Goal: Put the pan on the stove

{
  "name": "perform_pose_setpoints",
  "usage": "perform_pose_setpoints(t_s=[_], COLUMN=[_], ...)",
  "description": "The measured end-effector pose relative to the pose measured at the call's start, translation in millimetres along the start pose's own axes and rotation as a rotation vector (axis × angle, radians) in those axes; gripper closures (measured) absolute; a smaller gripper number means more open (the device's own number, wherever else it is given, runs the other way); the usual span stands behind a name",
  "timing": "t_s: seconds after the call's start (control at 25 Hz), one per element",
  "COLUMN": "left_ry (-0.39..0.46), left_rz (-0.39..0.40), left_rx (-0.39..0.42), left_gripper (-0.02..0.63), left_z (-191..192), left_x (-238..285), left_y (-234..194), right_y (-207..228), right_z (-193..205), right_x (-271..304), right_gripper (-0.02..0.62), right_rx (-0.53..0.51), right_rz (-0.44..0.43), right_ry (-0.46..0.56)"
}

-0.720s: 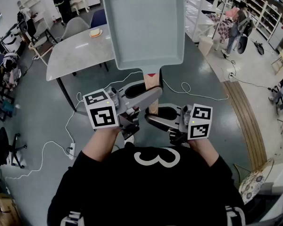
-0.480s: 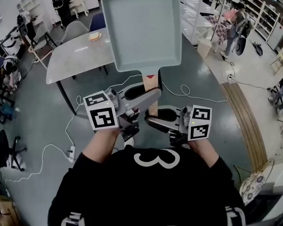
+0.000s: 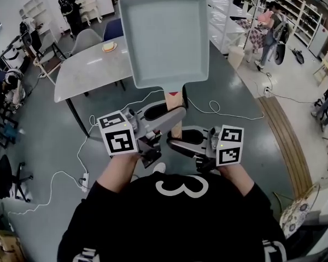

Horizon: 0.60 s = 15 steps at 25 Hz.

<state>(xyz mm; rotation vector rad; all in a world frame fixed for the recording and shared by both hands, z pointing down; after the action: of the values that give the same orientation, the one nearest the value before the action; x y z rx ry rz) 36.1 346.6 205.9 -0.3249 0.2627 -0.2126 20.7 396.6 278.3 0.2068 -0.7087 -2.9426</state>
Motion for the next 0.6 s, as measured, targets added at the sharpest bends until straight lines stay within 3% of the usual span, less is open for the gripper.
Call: perform_pose_setpoints(t_s=[0.32,0.6], left_ry=[0.012,-0.006], left_rz=[0.028,0.036], left_rx=[-0.038,-0.070], left_gripper=[0.474,0.473], left_z=[7.3,4.7], left_x=[5.6,26.6], left_y=[-7.4,-46.0], right_y=[6.7,44.4], right_z=[2.0,-13.3], right_x=[-10.0,-15.8], right_gripper=[0.512,0.512], right_rx=[0.038,0.071], right_rz=[-0.004,0.021], right_ry=[0.042,0.044])
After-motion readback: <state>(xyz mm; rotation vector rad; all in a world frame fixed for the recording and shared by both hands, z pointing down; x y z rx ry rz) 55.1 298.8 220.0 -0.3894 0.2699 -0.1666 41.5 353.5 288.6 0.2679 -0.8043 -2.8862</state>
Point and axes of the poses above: the fingertips, and each gripper's own axes: x forward along the fingers, y to its right, z out of its underside, the point moved 1 cm from there along -x, backward along the fingers, and after that the axes turned 5 degrees about x, right-handed, at the moved point
